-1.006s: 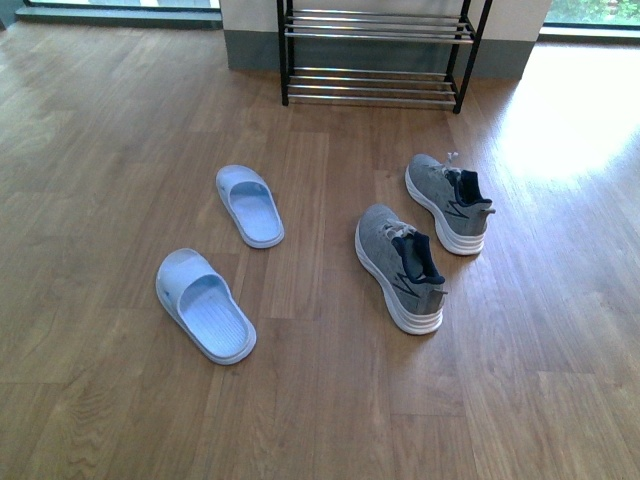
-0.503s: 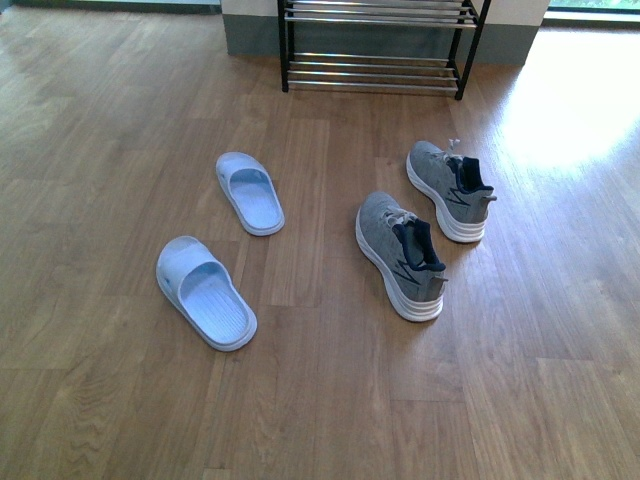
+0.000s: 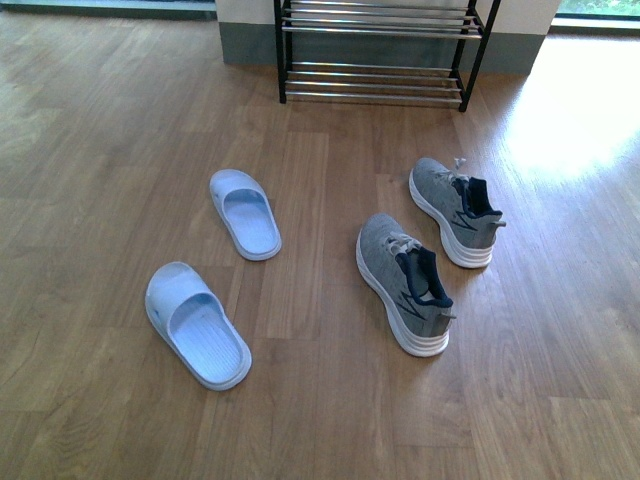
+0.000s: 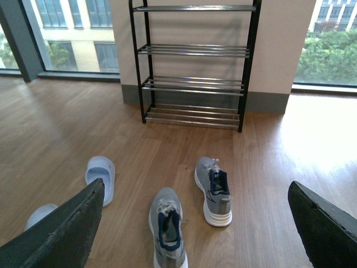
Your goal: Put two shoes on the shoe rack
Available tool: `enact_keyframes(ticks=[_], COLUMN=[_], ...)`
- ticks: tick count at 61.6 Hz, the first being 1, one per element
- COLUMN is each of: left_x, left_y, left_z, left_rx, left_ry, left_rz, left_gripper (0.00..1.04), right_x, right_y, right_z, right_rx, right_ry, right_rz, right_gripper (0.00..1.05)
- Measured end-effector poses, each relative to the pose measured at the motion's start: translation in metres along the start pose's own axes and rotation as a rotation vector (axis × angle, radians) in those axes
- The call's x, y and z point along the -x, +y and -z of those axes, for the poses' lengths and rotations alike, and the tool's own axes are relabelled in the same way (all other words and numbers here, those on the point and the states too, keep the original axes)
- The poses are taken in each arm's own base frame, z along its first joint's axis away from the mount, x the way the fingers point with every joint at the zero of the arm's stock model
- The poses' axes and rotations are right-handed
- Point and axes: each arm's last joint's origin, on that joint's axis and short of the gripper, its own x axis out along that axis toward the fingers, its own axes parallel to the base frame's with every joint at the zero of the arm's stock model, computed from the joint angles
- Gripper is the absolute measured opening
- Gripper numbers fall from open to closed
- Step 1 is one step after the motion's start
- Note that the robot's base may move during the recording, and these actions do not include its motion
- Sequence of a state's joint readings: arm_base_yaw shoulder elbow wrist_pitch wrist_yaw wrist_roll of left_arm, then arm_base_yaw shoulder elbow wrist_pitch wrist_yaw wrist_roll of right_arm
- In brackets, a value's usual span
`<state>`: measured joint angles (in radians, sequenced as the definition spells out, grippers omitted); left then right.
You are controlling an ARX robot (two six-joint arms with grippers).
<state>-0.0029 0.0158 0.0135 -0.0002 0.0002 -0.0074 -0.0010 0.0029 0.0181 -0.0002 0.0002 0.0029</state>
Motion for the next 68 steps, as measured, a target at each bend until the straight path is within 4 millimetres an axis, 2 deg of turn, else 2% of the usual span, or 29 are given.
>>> enact_keyframes(ticks=[63,68], left_x=[0.0000,0.0000], left_y=[0.0000,0.0000], left_z=[0.0000,0.0000], left_rx=[0.000,0.000], left_ry=[0.000,0.000], left_rz=[0.000,0.000], left_gripper=[0.95,0.95], right_x=[-0.0001,-0.0030], right_y=[0.0000,-0.0013], right_z=[0.0001,0.0046], right_rx=[0.000,-0.060], right_ry=[0.001,0.125], right_rz=[0.000,-0.017], right_gripper=[0.95,0.95])
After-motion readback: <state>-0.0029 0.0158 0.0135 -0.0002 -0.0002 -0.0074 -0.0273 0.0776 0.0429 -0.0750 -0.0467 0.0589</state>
